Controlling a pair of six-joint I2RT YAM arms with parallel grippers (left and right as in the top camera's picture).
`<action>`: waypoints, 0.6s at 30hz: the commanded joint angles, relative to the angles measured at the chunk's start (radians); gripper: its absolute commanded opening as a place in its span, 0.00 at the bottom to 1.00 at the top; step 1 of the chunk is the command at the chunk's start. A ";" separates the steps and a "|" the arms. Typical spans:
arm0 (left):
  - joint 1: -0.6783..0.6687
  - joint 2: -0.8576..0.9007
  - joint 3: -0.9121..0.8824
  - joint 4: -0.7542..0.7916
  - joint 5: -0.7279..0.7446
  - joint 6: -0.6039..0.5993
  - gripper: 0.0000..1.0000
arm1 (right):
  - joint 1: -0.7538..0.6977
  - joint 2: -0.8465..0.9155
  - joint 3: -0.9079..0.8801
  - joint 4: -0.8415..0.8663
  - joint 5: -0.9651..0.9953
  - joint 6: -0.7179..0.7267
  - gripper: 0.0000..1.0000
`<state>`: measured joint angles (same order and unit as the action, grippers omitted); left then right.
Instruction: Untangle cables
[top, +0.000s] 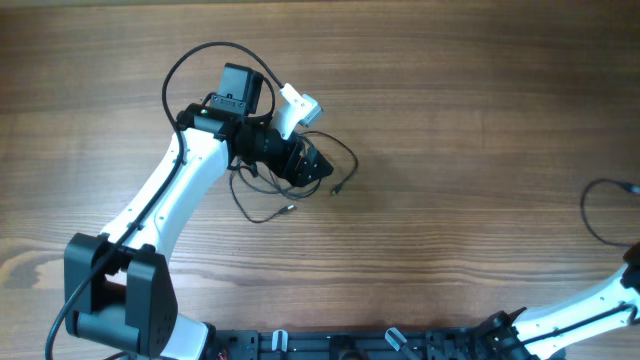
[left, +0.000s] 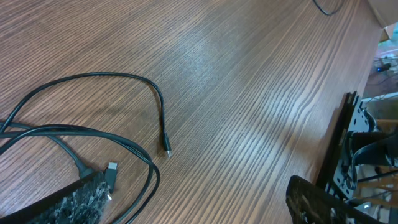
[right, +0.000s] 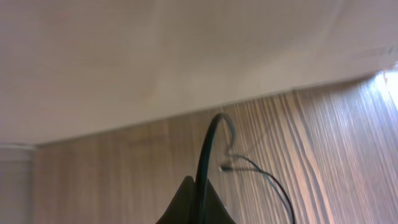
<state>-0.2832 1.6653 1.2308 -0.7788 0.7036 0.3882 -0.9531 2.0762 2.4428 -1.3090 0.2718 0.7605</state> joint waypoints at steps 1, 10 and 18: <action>-0.003 0.011 0.013 0.000 0.002 -0.016 0.94 | 0.013 0.098 0.001 -0.049 -0.034 0.020 0.04; -0.003 0.011 0.013 0.000 0.002 -0.015 0.94 | 0.014 0.338 0.001 -0.201 -0.045 -0.028 1.00; -0.003 0.011 0.013 0.000 0.002 -0.030 0.93 | 0.055 0.346 0.001 -0.183 -0.826 -0.346 1.00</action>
<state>-0.2832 1.6653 1.2308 -0.7788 0.7036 0.3748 -0.9360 2.4069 2.4424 -1.5028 -0.2260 0.5961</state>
